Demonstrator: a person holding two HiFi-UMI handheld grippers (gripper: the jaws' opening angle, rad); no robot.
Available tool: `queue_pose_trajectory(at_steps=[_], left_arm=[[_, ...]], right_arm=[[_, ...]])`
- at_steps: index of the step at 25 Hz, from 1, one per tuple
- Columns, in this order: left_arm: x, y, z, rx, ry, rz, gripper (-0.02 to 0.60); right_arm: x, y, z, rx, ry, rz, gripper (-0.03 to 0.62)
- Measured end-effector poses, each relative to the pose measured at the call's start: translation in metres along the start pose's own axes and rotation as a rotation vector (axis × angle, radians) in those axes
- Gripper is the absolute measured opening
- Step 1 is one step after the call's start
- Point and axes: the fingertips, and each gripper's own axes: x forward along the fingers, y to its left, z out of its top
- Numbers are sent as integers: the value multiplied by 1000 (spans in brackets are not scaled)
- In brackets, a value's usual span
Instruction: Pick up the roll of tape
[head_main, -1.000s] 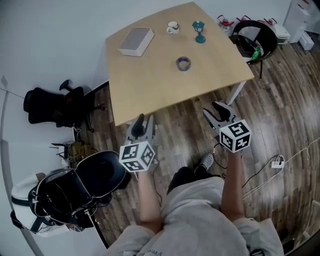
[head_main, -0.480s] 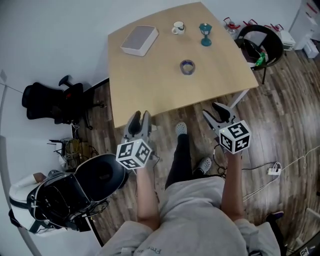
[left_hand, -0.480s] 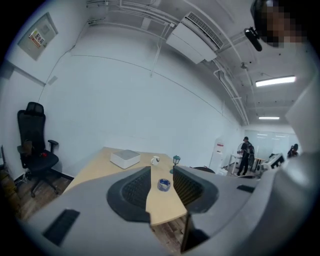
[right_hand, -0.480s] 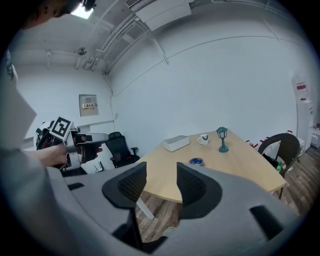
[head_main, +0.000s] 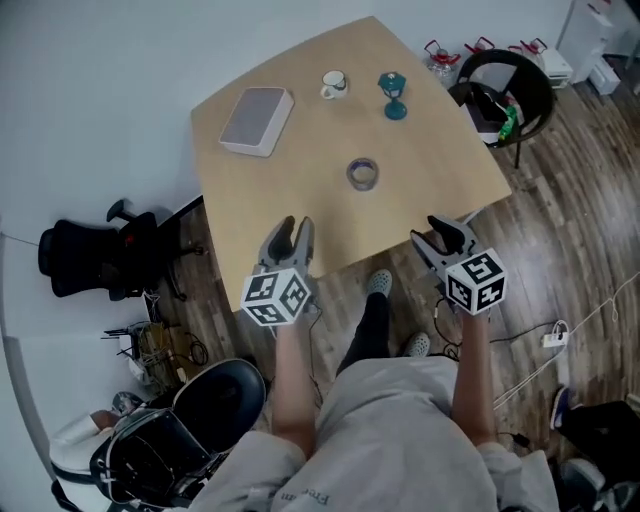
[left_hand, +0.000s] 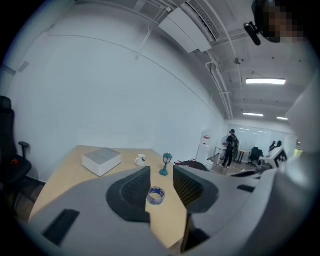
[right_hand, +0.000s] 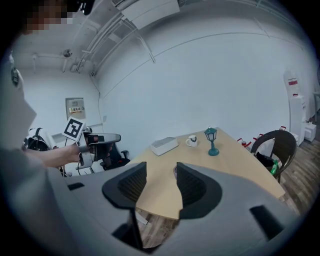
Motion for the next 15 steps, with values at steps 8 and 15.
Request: queue_pose_trajectory(at_steps=[8, 15], left_arm=[[120, 1, 11, 78, 130, -206, 129], [192, 2, 18, 165, 198, -363, 120]], right_arm=[[42, -60, 29, 48, 11, -83, 192], [49, -111, 56, 125, -65, -231, 192]])
